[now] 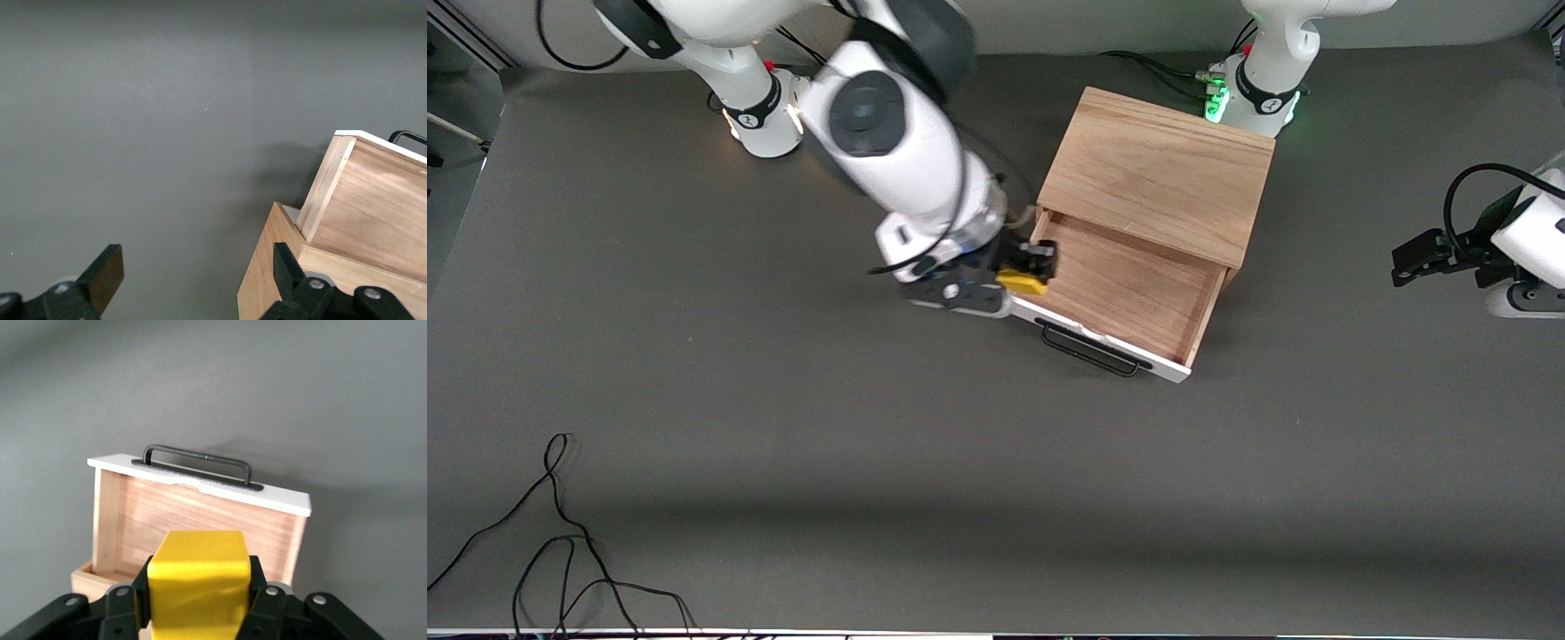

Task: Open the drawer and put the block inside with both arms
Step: 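Carry the yellow cube with the right gripper over the open drawer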

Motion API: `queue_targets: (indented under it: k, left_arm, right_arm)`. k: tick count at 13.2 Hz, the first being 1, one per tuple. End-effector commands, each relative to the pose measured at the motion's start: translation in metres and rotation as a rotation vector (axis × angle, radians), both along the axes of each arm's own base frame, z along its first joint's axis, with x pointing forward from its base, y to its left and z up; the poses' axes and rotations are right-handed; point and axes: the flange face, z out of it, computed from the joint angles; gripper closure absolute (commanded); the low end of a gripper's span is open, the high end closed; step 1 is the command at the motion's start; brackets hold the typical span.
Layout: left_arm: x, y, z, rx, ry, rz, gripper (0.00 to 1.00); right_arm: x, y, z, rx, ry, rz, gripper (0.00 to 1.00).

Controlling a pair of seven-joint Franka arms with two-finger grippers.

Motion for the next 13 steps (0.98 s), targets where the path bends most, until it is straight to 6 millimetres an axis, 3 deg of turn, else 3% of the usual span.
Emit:
queue_targets:
  k: [1, 7, 11, 13]
  left_arm:
    - [-0.009, -0.001, 0.004, -0.005, 0.001, -0.019, 0.00]
    - [-0.010, -0.001, 0.003, -0.005, 0.005, -0.019, 0.00]
    - [-0.011, -0.002, 0.002, -0.004, 0.019, -0.010, 0.00]
    - [-0.011, -0.004, 0.003, -0.004, 0.018, -0.009, 0.00]
  right_arm:
    - [-0.022, 0.050, -0.046, -0.032, -0.022, -0.033, 1.00]
    - [-0.044, 0.084, -0.118, -0.091, 0.006, -0.034, 1.00]
    - [-0.050, 0.095, -0.167, -0.143, -0.020, -0.062, 0.89]
    - [-0.052, 0.096, -0.177, -0.155, -0.023, -0.060, 0.79]
